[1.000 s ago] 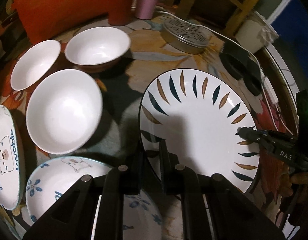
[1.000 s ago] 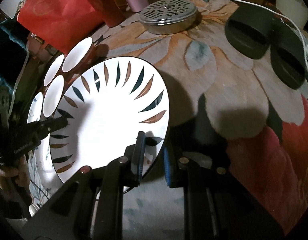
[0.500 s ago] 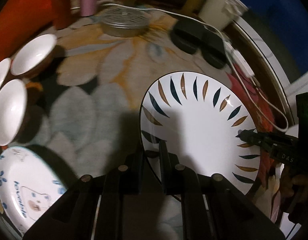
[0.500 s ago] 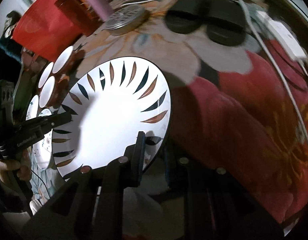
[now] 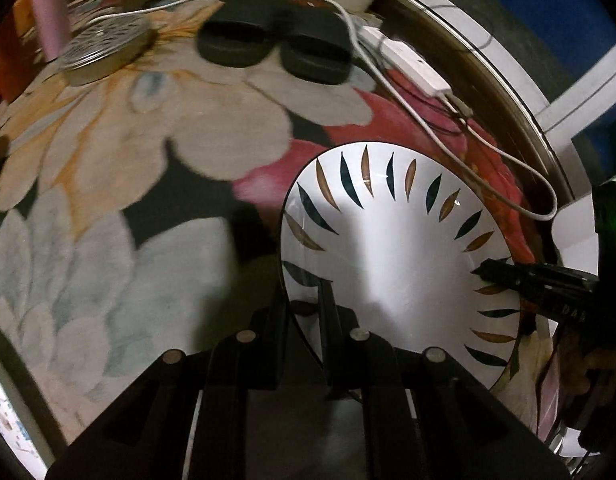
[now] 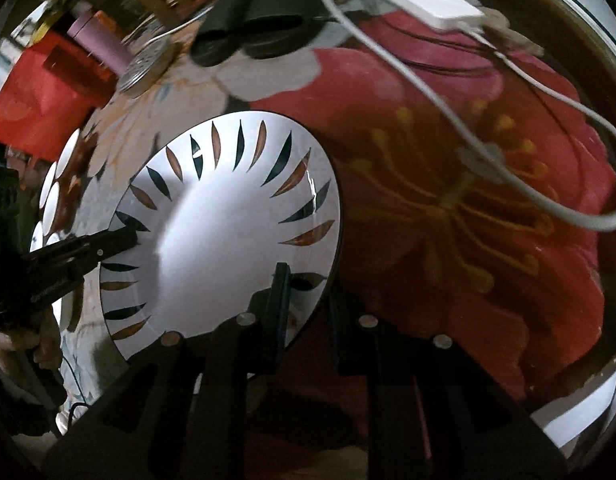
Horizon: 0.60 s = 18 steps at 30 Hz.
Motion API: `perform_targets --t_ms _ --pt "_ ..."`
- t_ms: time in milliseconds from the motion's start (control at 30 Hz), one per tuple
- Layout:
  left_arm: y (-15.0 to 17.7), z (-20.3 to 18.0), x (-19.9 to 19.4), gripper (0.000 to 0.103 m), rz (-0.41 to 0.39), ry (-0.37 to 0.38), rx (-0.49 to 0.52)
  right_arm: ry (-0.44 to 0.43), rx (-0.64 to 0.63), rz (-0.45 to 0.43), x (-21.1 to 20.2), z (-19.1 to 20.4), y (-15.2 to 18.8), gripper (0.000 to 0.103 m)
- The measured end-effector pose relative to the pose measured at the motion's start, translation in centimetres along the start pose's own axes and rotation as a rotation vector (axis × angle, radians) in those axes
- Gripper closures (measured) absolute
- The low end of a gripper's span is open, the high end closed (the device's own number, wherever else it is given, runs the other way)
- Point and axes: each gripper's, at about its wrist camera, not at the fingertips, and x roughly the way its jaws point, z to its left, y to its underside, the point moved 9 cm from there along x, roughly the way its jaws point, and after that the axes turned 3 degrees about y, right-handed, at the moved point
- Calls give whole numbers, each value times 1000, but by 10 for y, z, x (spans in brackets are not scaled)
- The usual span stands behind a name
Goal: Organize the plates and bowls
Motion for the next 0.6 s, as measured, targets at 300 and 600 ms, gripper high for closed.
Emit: perform_targets --t_ms 300,600 --pt "-11 -40 34 91 40 6 60 37 119 -17 -1 -55 9 85" --pt "3 -36 38 91 93 -36 93 30 168 38 14 -56 20 83"
